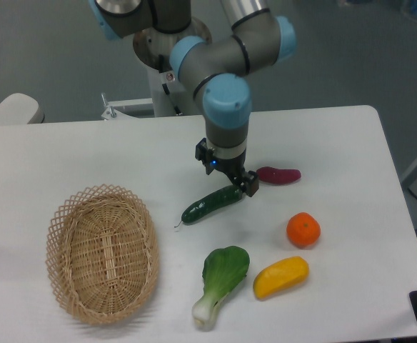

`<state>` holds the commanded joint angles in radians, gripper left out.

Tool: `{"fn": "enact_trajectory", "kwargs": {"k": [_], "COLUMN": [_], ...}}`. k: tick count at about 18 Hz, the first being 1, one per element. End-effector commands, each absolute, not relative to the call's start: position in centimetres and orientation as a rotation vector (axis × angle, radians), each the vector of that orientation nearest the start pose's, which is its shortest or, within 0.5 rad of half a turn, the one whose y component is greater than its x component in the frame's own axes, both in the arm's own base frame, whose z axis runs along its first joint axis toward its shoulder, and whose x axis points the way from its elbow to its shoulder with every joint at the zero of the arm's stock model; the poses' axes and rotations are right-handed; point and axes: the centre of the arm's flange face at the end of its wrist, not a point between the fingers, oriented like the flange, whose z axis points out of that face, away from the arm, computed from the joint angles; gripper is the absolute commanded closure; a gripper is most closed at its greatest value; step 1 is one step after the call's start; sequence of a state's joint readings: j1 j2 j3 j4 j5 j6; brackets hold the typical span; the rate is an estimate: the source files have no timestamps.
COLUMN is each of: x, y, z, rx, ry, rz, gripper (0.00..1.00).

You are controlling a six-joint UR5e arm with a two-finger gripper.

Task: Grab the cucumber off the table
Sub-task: 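Move the gripper over the green cucumber and lower it, then close the gripper fingers around the middle of the cucumber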

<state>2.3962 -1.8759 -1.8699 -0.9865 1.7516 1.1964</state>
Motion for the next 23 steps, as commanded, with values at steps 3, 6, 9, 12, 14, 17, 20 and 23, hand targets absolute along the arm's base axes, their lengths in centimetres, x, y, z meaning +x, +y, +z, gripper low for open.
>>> {"fn": "enact_trajectory", "kwargs": {"k": [3,6,9,12,14,17,20,23], "x": [-31.5,-31.3,-30.9,-30.9,-30.7,-30.7,-30.6,-30.6], "y": [47.2,47.9,47.6,47.5,47.3,47.0,47.1,47.1], "z": [21.7,20.6,20.2,20.2,19.8,19.5,19.3,19.1], "rx": [-3.219,-3.195,-3.197,-3.185,-3.191,-3.201,-3.191,-3.186], "ry": [0.729,0.786,0.781,0.762,0.76,0.725,0.696,0.672], "rz": [0.149,0.169,0.142,0.124,0.11,0.101,0.076,0.06], "gripper": [0.0,0.0,0.0,0.0,0.0,0.0,0.0,0.0]}}
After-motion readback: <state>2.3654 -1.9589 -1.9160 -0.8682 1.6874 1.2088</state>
